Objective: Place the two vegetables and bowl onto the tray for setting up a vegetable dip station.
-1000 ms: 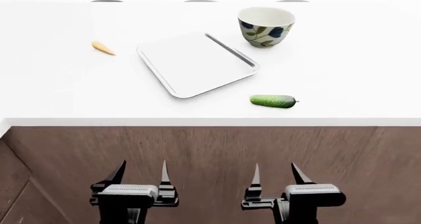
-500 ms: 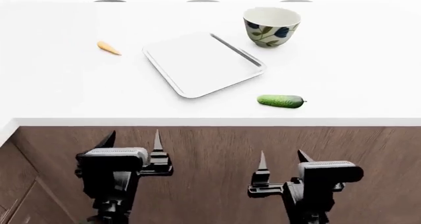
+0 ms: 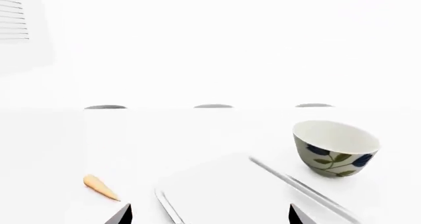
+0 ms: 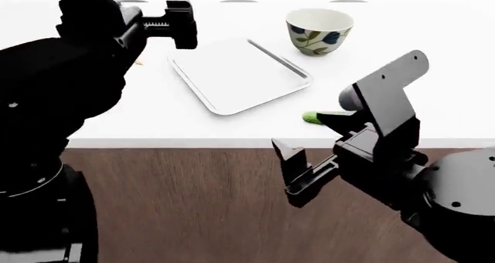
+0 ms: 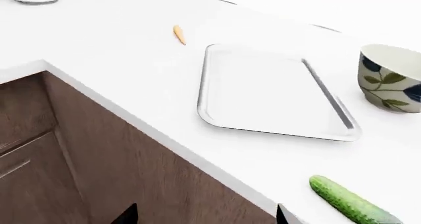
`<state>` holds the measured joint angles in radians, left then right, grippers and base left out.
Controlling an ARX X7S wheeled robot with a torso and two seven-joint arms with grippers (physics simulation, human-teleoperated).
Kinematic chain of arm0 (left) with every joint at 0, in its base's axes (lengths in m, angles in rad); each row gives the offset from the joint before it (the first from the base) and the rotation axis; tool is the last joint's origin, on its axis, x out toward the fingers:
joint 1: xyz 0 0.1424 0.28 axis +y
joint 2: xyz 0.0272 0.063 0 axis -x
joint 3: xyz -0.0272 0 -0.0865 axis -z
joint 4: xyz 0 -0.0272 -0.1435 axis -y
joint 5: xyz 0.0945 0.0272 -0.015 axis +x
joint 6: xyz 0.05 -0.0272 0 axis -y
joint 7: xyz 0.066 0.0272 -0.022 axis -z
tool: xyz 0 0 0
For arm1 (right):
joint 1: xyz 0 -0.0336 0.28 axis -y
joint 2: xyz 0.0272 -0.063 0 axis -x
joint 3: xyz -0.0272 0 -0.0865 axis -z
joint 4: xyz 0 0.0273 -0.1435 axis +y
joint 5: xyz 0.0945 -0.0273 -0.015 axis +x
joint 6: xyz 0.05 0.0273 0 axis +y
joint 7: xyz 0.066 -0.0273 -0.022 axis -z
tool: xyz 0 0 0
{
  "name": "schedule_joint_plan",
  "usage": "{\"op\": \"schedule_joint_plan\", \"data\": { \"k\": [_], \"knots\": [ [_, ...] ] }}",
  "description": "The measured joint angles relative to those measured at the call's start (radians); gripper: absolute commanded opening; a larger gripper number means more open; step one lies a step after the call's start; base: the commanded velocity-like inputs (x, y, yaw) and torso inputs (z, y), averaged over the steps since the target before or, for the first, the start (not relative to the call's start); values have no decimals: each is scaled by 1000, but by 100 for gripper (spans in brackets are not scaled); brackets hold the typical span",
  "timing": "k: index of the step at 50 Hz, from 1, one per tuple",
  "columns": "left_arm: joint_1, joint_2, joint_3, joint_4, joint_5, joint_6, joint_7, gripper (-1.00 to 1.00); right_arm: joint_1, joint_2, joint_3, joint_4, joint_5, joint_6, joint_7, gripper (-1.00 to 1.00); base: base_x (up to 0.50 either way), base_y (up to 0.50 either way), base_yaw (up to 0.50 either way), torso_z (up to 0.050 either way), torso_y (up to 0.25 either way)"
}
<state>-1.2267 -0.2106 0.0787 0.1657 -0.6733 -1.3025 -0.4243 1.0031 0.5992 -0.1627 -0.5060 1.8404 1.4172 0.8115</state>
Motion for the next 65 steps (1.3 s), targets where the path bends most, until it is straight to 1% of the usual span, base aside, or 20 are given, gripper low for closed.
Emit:
{"op": "schedule_joint_plan", "data": {
  "k": [7, 14, 21, 27, 31, 35, 41, 46, 55, 65],
  "knots": [
    [-220, -3, 146, -336, 69, 94, 89, 100, 244, 64, -155, 140, 172, 71, -33, 100, 0, 0, 0, 0, 0],
    [-358, 9, 253, -595, 136, 192, 160, 100, 423, 101, -288, 228, 282, 98, -67, 100, 0, 0, 0, 0, 0],
    [-461, 30, 332, -815, 192, 262, 214, 100, 532, 126, -405, 254, 384, 90, -77, 100, 0, 0, 0, 0, 0],
    [-572, 81, 398, -1053, 244, 338, 282, 100, 623, 142, -488, 284, 458, 103, -96, 100, 0, 0, 0, 0, 0],
    [-638, 118, 432, -1191, 277, 357, 335, 100, 671, 151, -533, 296, 470, 117, -136, 100, 0, 0, 0, 0, 0],
    [-689, 151, 464, -1281, 292, 353, 397, 100, 712, 165, -574, 289, 472, 122, -201, 100, 231, 437, 0, 0, 0],
    [-738, 177, 520, -1364, 286, 340, 468, 100, 753, 182, -622, 269, 480, 116, -267, 100, 391, 401, 0, 0, 0],
    [-758, 184, 553, -1387, 279, 322, 504, 100, 778, 198, -654, 254, 489, 106, -295, 100, 391, 398, 0, 0, 0],
    [-750, 162, 587, -1316, 262, 251, 522, 100, 808, 233, -720, 245, 507, 70, -290, 100, 0, 0, 0, 0, 0],
    [-729, 139, 597, -1235, 242, 190, 523, 100, 813, 253, -737, 235, 485, 56, -295, 100, 0, 0, 0, 0, 0]
  ]
}}
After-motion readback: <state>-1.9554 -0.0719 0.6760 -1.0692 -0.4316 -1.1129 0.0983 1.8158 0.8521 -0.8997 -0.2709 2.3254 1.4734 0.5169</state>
